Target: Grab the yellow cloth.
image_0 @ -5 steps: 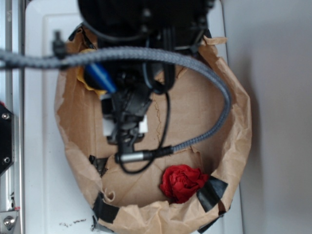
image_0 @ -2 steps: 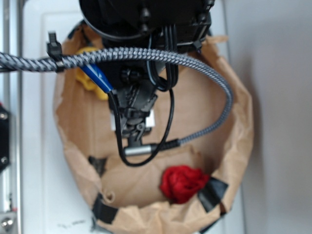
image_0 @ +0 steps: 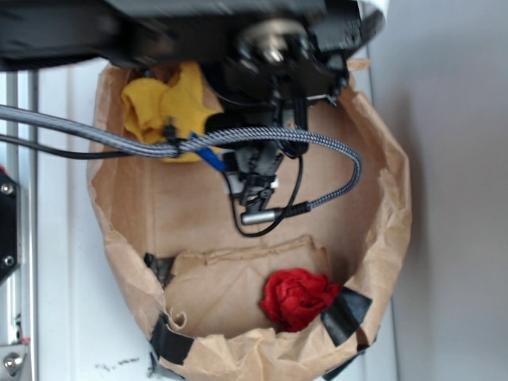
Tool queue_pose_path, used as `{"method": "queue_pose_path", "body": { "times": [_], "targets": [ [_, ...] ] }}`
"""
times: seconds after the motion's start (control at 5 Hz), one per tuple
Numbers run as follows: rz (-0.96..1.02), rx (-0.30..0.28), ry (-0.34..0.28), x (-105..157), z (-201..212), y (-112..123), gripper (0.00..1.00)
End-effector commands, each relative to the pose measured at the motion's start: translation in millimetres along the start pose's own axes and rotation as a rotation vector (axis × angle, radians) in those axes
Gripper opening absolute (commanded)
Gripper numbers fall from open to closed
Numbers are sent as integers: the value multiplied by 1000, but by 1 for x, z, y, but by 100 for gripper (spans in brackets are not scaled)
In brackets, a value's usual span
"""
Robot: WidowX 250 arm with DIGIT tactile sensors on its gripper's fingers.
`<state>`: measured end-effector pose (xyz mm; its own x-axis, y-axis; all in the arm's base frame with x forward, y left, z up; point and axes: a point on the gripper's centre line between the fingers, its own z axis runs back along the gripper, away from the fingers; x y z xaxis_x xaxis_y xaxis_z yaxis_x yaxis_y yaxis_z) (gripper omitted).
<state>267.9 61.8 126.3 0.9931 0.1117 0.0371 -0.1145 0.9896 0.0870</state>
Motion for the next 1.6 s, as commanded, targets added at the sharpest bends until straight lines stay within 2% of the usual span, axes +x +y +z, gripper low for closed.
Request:
{"method": "queue_pose_path", "body": {
  "times": [0.0,0.2,0.4,0.6,0.8,1.0,1.2,1.4],
  "targets": [
    [-226,-53,41,-9,-44,-10,100],
    [-254,-63,65,-30,-49,-7,100],
    [-271,-36,101,-55,-49,4,100],
    [-227,35,102,-52,-75,12,100],
    [-204,104,95,-46,-101,11,11],
    [-189,145,75,-47,-106,7,0],
    [-164,106,60,-41,-80,2,0],
    [-103,-8,15,-20,-30,5,0]
  ]
}}
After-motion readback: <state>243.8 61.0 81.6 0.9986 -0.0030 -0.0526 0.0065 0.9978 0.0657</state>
